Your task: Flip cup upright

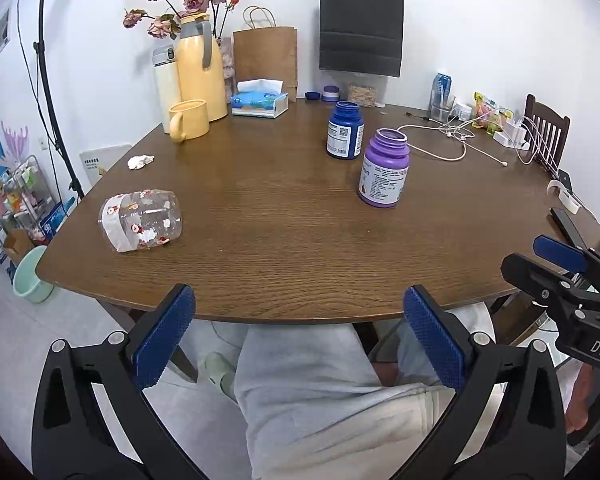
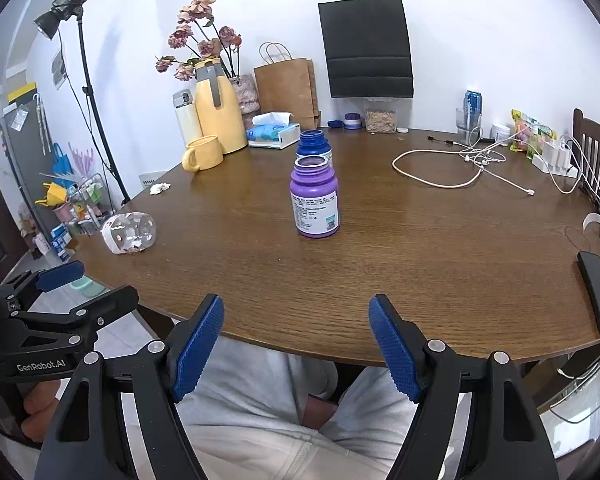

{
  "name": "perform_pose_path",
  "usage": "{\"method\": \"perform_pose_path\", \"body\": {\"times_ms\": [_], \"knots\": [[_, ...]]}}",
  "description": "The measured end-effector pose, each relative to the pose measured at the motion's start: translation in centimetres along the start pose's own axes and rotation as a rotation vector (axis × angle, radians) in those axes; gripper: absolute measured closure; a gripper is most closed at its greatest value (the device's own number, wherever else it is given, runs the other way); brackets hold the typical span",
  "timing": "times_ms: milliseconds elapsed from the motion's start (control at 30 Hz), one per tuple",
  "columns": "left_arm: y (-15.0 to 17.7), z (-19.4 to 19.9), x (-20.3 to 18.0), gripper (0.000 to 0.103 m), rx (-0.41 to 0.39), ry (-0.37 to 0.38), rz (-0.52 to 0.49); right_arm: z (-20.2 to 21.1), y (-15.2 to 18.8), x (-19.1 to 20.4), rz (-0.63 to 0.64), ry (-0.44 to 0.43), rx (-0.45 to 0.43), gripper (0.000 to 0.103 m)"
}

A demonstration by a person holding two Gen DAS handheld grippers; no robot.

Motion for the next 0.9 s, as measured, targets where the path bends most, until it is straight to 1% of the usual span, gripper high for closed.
{"method": "perform_pose_path", "body": {"times_ms": [900], "knots": [[-0.02,0.24,-0.04,0.0,-0.014,-0.008,-0.003,-0.09,0.0,0.11,0.002,-0.002,0.004,0.024]]}}
Point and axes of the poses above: each gripper's, at about its wrist camera, not at the fingertips, and z roughly against the way its jaws point, x to its left, y to its underside, the point moved 6 cm from there along -z, roughly the way its jaws point, and after that the axes turned 15 degrees about z, right-handed, at the moved point
